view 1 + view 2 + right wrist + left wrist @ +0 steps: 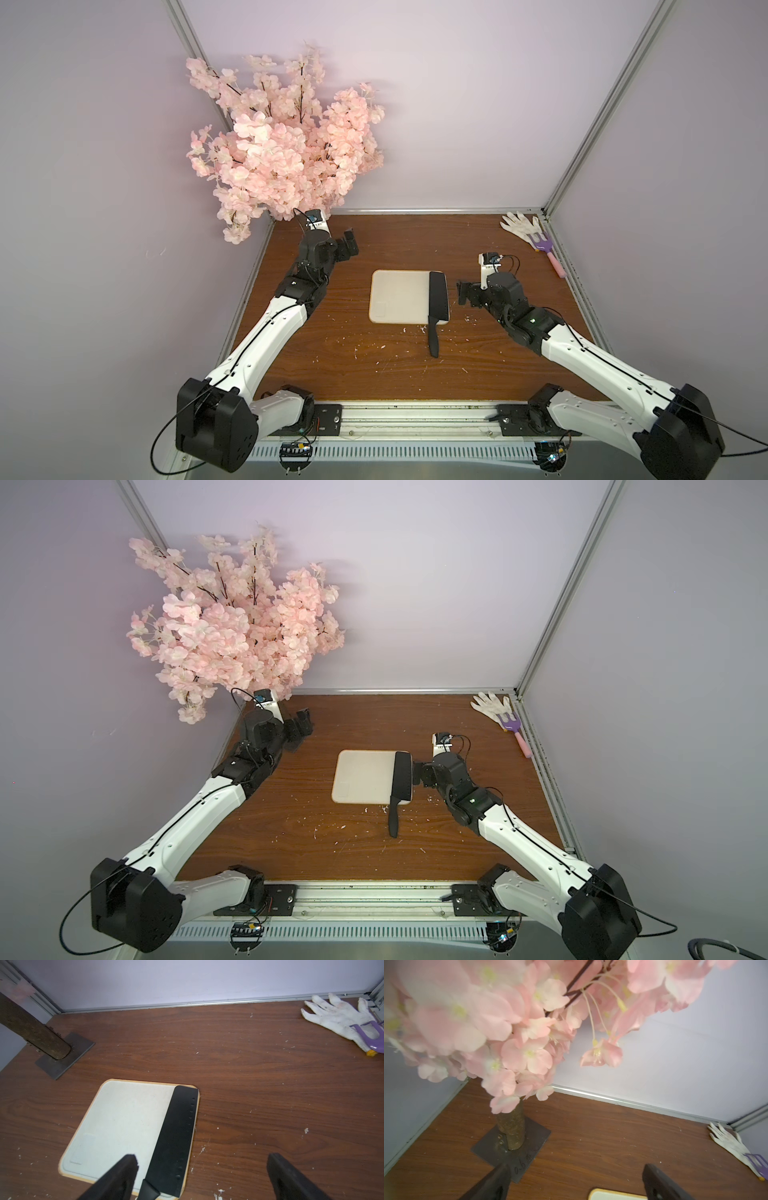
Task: Align the knife with the edge of the cutting board
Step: Reset both arms
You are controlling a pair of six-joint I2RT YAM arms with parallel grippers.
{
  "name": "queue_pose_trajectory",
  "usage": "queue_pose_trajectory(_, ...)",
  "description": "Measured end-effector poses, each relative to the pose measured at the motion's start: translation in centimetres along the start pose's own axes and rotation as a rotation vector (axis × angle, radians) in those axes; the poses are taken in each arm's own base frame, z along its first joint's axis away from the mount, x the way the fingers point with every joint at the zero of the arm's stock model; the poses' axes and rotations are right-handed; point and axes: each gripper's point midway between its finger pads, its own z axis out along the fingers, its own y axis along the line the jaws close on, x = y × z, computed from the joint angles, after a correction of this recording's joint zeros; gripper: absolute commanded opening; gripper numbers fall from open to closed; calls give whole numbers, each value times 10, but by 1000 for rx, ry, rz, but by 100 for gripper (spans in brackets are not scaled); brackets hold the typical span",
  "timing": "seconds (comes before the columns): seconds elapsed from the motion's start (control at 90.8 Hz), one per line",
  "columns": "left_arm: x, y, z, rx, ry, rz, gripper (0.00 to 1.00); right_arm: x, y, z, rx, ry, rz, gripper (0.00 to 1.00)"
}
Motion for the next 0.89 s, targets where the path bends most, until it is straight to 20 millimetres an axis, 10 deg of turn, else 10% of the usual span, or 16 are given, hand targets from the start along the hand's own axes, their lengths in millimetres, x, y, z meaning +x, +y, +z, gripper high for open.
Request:
queue_pose_trajectory(0.231,32,14,-7,-13,46,12,100,-12,-35,5,59,-18,26,99)
queue_pose_trajectory(0.892,12,104,-55,-355,-212,-5,100,-69,-107,9,185,-237,135,99)
